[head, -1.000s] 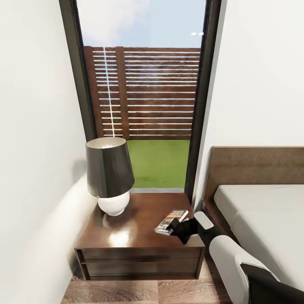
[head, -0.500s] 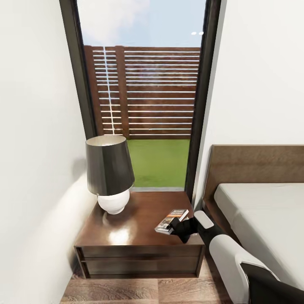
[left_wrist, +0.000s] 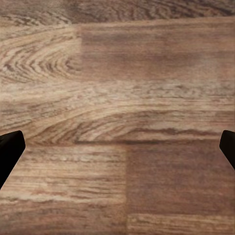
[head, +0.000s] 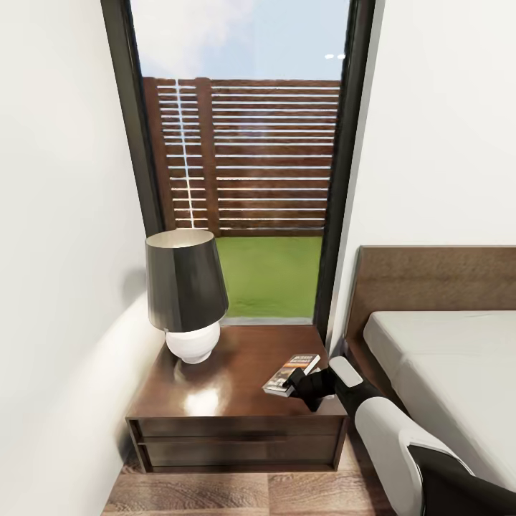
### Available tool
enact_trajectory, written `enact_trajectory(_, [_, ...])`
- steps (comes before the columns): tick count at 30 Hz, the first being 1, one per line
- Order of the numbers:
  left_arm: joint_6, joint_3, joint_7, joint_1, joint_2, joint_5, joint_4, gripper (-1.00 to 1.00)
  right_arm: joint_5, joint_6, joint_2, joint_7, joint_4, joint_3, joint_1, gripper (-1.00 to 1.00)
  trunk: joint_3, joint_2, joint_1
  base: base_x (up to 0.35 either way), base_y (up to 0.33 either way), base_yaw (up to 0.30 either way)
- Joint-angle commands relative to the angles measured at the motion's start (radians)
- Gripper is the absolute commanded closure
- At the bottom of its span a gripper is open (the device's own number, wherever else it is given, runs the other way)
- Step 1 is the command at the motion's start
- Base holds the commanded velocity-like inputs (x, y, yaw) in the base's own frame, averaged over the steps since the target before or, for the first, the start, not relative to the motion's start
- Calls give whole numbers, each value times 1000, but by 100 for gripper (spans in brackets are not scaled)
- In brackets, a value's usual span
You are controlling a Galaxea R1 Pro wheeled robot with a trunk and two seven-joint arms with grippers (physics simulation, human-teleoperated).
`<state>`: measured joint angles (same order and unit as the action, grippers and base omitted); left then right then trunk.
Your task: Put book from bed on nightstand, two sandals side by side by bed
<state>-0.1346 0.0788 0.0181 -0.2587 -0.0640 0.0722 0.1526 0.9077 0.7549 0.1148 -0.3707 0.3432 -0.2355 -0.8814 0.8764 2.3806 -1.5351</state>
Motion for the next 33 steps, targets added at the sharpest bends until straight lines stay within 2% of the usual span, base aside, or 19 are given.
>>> enact_trajectory(1, [-3,8,2,-1,0,8,-1,-100,10,1,1,-11,2,-4,0,100,1,0,0,0,0,0])
enact_trajectory(22, [-3,8,2,-1,0,8,-1,-100,10,-1,1,-12,2,-4,-4,100,1,0,0,3,0,0])
enact_trajectory(33, [-3,12,2,-1,0,8,-1,-100,10,-2,1,-12,2,-4,-4,100,1,0,0,133,0,0])
